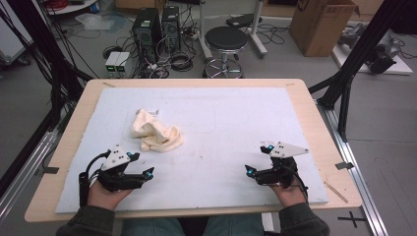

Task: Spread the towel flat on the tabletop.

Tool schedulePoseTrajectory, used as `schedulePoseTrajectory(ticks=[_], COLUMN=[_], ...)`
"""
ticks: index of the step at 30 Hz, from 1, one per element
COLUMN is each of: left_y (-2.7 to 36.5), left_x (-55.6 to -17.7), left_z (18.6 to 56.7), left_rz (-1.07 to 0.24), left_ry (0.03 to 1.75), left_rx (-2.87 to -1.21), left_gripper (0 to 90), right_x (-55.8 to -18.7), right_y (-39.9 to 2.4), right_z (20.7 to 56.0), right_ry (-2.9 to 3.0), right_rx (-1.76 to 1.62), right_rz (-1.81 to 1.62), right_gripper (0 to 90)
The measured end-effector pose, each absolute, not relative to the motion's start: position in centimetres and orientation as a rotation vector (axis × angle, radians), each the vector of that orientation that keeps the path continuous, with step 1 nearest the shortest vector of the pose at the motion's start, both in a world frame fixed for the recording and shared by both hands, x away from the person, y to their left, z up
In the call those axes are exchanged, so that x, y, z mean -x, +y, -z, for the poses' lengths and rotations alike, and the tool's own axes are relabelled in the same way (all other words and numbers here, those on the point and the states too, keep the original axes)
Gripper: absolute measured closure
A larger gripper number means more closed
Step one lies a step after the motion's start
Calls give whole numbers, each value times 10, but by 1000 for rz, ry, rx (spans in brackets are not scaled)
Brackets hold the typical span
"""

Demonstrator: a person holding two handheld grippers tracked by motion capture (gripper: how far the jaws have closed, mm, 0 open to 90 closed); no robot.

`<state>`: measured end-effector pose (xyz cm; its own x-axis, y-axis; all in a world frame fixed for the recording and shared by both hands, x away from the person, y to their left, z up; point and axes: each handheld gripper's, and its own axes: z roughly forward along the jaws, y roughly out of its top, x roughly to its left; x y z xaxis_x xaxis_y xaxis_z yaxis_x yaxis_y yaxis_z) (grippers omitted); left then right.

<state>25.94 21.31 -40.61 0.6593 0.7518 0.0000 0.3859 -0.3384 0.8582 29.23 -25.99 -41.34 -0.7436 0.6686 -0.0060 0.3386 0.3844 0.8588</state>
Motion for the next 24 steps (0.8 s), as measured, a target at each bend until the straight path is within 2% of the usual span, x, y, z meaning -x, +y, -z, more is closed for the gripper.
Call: schedulePoseTrajectory(ticks=[24], left_y=[207], left_x=[-266], left_z=[398], left_rz=[-490], left_ry=[882], left_rx=[-1940], left_gripper=[277], right_x=[-290], right_y=[-262], right_z=[412], right_ry=[2283], right_rx=[-884], right_rz=[-1317], right_gripper=[106])
